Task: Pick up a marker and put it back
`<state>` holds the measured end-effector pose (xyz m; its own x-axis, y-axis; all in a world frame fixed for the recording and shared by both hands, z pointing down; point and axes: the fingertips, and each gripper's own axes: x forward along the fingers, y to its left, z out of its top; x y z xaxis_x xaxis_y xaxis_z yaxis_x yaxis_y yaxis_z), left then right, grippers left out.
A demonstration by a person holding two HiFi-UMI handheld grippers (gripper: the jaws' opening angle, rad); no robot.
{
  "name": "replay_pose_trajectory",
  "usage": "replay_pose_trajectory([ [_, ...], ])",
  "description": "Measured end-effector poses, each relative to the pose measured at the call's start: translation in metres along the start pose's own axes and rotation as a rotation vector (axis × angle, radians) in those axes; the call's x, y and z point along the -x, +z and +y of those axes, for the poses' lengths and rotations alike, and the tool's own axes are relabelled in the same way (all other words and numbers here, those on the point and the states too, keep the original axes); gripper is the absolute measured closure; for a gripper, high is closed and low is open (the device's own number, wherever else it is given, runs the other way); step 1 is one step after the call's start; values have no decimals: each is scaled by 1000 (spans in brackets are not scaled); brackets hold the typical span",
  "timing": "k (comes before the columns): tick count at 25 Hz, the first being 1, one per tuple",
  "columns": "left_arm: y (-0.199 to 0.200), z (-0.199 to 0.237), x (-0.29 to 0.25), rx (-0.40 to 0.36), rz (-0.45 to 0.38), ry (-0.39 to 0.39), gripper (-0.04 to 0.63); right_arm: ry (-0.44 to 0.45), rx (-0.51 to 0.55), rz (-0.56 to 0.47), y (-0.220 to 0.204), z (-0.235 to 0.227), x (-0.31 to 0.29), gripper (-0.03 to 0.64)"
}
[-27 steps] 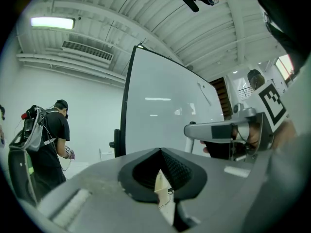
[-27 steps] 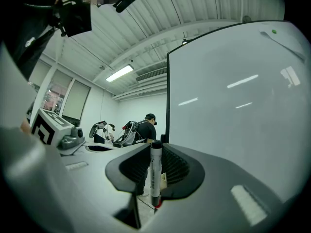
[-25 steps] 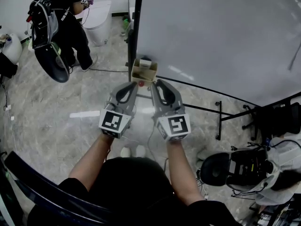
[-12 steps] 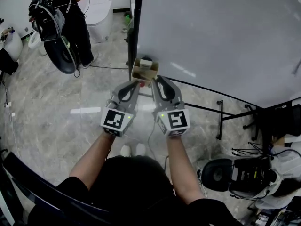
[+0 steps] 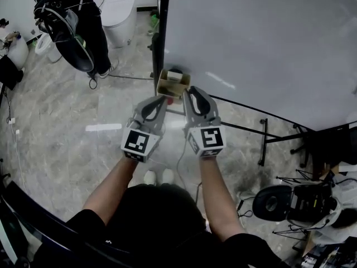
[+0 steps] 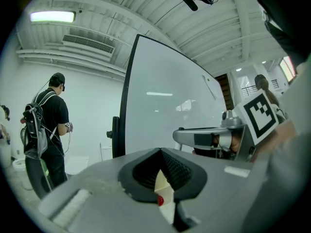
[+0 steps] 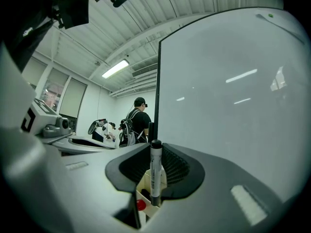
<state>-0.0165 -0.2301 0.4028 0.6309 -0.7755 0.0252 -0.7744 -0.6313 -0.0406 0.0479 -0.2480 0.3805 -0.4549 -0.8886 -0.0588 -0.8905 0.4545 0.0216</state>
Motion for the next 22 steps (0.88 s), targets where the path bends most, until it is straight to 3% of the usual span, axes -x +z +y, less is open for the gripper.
replay_pose_trajectory([
  [22, -24, 14, -17, 18, 50, 36, 591, 16, -45, 111, -75, -21, -40, 538],
])
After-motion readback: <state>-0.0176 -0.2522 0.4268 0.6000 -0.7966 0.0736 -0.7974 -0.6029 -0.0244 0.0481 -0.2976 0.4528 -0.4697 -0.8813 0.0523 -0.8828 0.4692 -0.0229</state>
